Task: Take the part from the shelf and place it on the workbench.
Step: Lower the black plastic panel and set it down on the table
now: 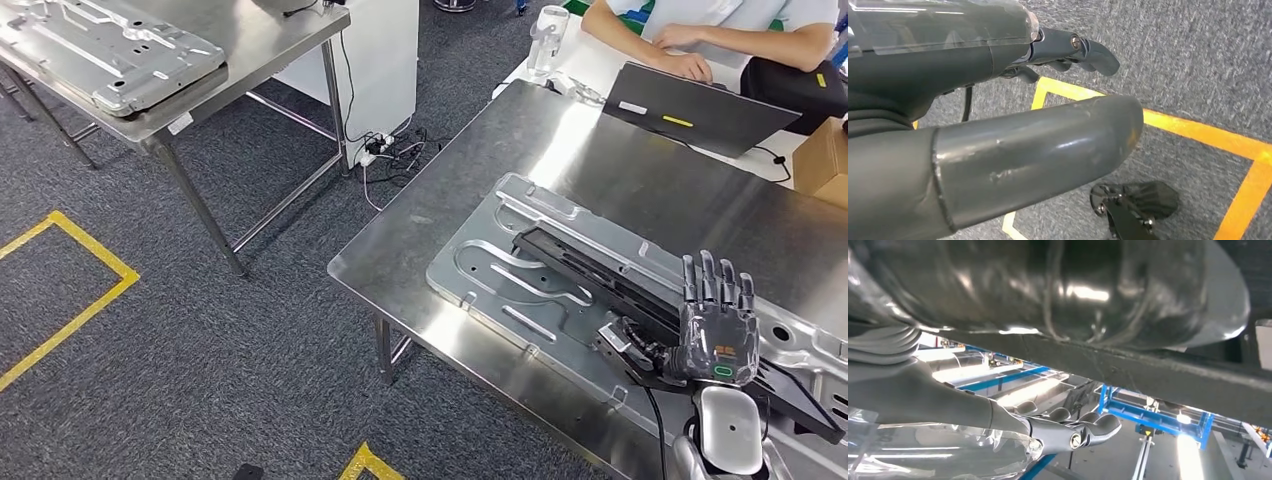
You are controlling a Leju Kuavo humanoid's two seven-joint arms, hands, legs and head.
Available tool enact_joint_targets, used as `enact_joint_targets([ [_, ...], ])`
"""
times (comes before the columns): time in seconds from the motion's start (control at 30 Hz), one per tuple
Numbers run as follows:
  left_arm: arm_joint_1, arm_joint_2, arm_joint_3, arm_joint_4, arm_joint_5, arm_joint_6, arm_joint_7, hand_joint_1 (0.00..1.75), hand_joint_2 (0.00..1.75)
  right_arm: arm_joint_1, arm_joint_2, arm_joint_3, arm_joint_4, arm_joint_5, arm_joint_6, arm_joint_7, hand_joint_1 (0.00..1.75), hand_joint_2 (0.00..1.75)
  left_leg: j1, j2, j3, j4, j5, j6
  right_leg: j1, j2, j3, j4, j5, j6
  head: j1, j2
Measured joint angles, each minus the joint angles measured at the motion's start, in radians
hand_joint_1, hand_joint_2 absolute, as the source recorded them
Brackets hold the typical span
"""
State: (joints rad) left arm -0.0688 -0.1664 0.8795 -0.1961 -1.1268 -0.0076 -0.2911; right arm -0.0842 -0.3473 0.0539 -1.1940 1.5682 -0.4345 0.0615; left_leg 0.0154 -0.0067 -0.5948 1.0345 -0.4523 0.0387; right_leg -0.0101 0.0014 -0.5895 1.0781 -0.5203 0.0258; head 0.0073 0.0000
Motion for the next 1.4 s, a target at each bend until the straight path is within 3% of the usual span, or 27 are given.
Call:
enact_joint_targets([
  [0.1, -0.001, 0.0, 0.002, 0.0, 0.0, -0.001, 0.0, 0.0, 0.0, 0.004, 0.004, -0.004, 0.0, 0.0, 0.0, -0.002, 0.0, 0.0, 0.0, 0.001, -0.013, -0.002, 0.009, 0.009, -0.004, -0.001, -0.063, 0.168, -0.105, 0.011, 0.0, 0.0],
  [0.13, -0.001, 0.0, 0.002, 0.0, 0.0, -0.001, 0.0, 0.0, 0.0, 0.006, 0.007, -0.004, 0.0, 0.0, 0.0, -0.003, 0.0, 0.0, 0.0, 0.002, -0.017, -0.002, 0.012, 0.009, -0.005, -0.001, -0.076, 0.207, -0.117, 0.013, 0.0, 0.0],
  [0.17, 0.0, 0.0, 0.003, 0.0, 0.0, -0.001, 0.0, 0.0, 0.0, 0.007, 0.009, -0.004, 0.0, 0.0, 0.0, -0.003, 0.0, 0.0, -0.001, 0.002, -0.021, -0.002, 0.015, 0.008, -0.006, -0.001, -0.073, 0.215, -0.111, 0.013, 0.0, 0.0],
  [0.2, 0.0, 0.0, 0.003, 0.0, 0.0, -0.001, 0.0, 0.0, 0.0, 0.008, 0.01, -0.004, 0.0, 0.0, 0.0, -0.004, 0.0, 0.0, -0.001, 0.001, -0.024, -0.002, 0.019, 0.007, -0.006, -0.001, -0.051, 0.183, -0.086, 0.012, 0.0, 0.0],
  [0.27, -0.001, -0.001, 0.004, 0.0, 0.0, -0.001, 0.0, 0.0, 0.0, 0.007, 0.011, -0.004, 0.0, 0.0, 0.0, -0.004, 0.0, 0.0, -0.001, 0.0, -0.027, -0.002, 0.025, 0.001, -0.005, 0.0, 0.031, 0.045, -0.029, 0.006, 0.0, 0.0],
  [0.33, -0.001, -0.001, 0.004, 0.0, 0.0, -0.001, 0.0, 0.0, 0.0, 0.006, 0.011, -0.005, -0.001, 0.0, 0.0, -0.003, 0.0, 0.0, -0.002, -0.001, -0.028, -0.003, 0.033, -0.009, 0.001, 0.001, 0.083, -0.051, -0.003, -0.002, 0.0, 0.0],
  [0.43, -0.001, -0.001, 0.006, 0.0, 0.0, -0.002, 0.0, 0.0, 0.0, 0.007, 0.012, -0.006, -0.002, 0.0, -0.001, -0.003, 0.0, 0.0, -0.002, -0.002, -0.031, -0.007, 0.046, -0.03, 0.004, 0.002, 0.08, -0.07, 0.011, -0.017, 0.0, 0.0],
  [0.5, -0.001, -0.001, 0.008, 0.0, -0.002, -0.003, 0.0, 0.0, 0.0, 0.007, 0.014, -0.008, -0.006, 0.0, 0.001, -0.007, 0.0, 0.0, -0.003, -0.001, -0.047, 0.024, 0.008, -0.04, 0.0, -0.002, 0.068, -0.078, 0.027, -0.034, -0.001, 0.0],
  [0.6, -0.001, -0.001, 0.009, 0.0, -0.007, -0.004, 0.0, 0.0, 0.0, 0.008, 0.02, -0.015, -0.01, 0.0, 0.005, -0.019, 0.0, 0.0, -0.003, 0.001, -0.104, 0.198, -0.115, -0.046, 0.005, -0.006, 0.039, -0.079, 0.047, -0.05, -0.001, 0.0],
  [0.63, -0.001, -0.001, 0.009, 0.0, -0.008, -0.004, 0.0, 0.0, 0.0, 0.009, 0.023, -0.017, -0.009, 0.0, 0.008, -0.022, 0.0, 0.0, -0.003, 0.001, -0.115, 0.251, -0.133, -0.047, 0.008, -0.007, 0.028, -0.078, 0.052, -0.051, -0.001, 0.0],
  [0.67, -0.001, -0.001, 0.009, 0.0, -0.009, -0.004, 0.0, 0.0, 0.0, 0.008, 0.025, -0.018, -0.008, 0.0, 0.013, -0.025, 0.0, 0.0, -0.003, 0.001, -0.112, 0.273, -0.131, -0.046, 0.011, -0.008, 0.02, -0.076, 0.058, -0.051, -0.001, 0.0],
  [0.7, -0.001, -0.001, 0.009, 0.0, -0.01, -0.004, 0.0, 0.0, 0.0, 0.007, 0.027, -0.019, -0.007, 0.0, 0.019, -0.026, 0.0, 0.0, -0.004, 0.001, -0.087, 0.251, -0.113, -0.043, 0.014, -0.008, 0.012, -0.074, 0.063, -0.051, -0.001, 0.0],
  [0.77, -0.002, 0.0, 0.01, 0.0, -0.01, -0.004, 0.0, 0.0, 0.0, 0.001, 0.031, -0.021, -0.003, 0.0, 0.031, -0.026, 0.0, 0.0, -0.008, 0.001, 0.007, 0.113, -0.072, -0.029, 0.018, -0.008, 0.002, -0.068, 0.069, -0.049, -0.001, 0.0],
  [0.83, -0.005, 0.003, 0.01, 0.0, -0.01, -0.004, -0.001, 0.0, 0.0, -0.007, 0.036, -0.023, 0.003, -0.001, 0.04, -0.026, 0.0, 0.0, -0.015, 0.003, 0.08, -0.003, -0.059, -0.016, 0.018, -0.009, -0.005, -0.061, 0.074, -0.043, -0.001, 0.0],
  [0.97, -0.006, 0.002, 0.011, 0.0, -0.015, -0.005, -0.003, 0.0, 0.0, -0.026, 0.045, -0.03, 0.02, -0.024, 0.086, -0.025, 0.0, 0.0, -0.015, 0.005, 0.089, -0.044, -0.047, 0.003, 0.015, -0.008, -0.012, -0.055, 0.079, -0.019, -0.001, 0.0],
  [1.03, -0.007, 0.001, 0.012, 0.0, -0.019, -0.008, -0.003, 0.0, 0.0, -0.046, 0.048, -0.039, 0.039, -0.049, 0.132, -0.019, 0.0, 0.0, -0.008, 0.009, 0.086, -0.056, -0.032, 0.015, 0.012, -0.004, -0.038, 0.003, 0.036, -0.006, 0.0, 0.0],
  [1.1, -0.007, 0.001, 0.014, 0.0, -0.024, -0.01, -0.002, 0.0, 0.0, -0.067, 0.05, -0.048, 0.069, -0.069, 0.178, -0.006, 0.0, 0.0, -0.008, 0.011, 0.076, -0.056, -0.024, 0.018, 0.002, -0.003, -0.093, 0.13, -0.035, 0.006, 0.0, 0.0],
  [1.13, -0.006, 0.001, 0.015, 0.0, -0.026, -0.012, -0.001, 0.0, 0.0, -0.075, 0.051, -0.051, 0.086, -0.076, 0.195, -0.001, 0.0, 0.0, -0.007, 0.011, 0.071, -0.055, -0.022, 0.017, -0.003, -0.003, -0.116, 0.185, -0.056, 0.012, 0.0, 0.0],
  [1.17, -0.006, 0.001, 0.017, 0.0, -0.027, -0.013, 0.0, 0.0, 0.0, -0.083, 0.052, -0.053, 0.102, -0.081, 0.207, 0.003, 0.0, 0.0, -0.006, 0.011, 0.068, -0.053, -0.02, 0.016, -0.008, -0.003, -0.124, 0.21, -0.058, 0.017, 0.0, 0.0],
  [1.2, -0.005, 0.001, 0.018, 0.0, -0.028, -0.014, 0.0, 0.0, 0.0, -0.09, 0.052, -0.054, 0.114, -0.083, 0.214, 0.005, 0.0, 0.0, -0.005, 0.011, 0.067, -0.051, -0.02, 0.014, -0.012, -0.003, -0.111, 0.193, -0.039, 0.02, 0.0, 0.0],
  [1.3, -0.007, 0.0, 0.019, 0.0, -0.028, -0.014, 0.0, 0.0, 0.0, -0.114, 0.053, -0.056, 0.136, -0.086, 0.219, 0.007, 0.0, 0.0, -0.001, 0.011, 0.066, -0.041, -0.025, 0.003, -0.018, -0.004, -0.006, 0.0, 0.048, 0.022, 0.0, 0.0],
  [1.33, -0.008, -0.001, 0.019, 0.0, -0.028, -0.014, 0.0, 0.0, 0.0, -0.12, 0.054, -0.056, 0.142, -0.087, 0.219, 0.007, 0.0, 0.0, -0.001, 0.011, 0.064, -0.039, -0.025, -0.004, -0.015, -0.003, 0.016, -0.045, 0.058, 0.017, 0.0, 0.0],
  [1.4, -0.008, -0.001, 0.019, 0.0, -0.028, -0.014, 0.0, 0.0, 0.0, -0.128, 0.056, -0.055, 0.15, -0.089, 0.218, 0.008, 0.0, 0.0, -0.001, 0.01, 0.061, -0.038, -0.025, -0.018, -0.006, -0.002, 0.024, -0.066, 0.057, 0.004, -0.001, 0.0],
])
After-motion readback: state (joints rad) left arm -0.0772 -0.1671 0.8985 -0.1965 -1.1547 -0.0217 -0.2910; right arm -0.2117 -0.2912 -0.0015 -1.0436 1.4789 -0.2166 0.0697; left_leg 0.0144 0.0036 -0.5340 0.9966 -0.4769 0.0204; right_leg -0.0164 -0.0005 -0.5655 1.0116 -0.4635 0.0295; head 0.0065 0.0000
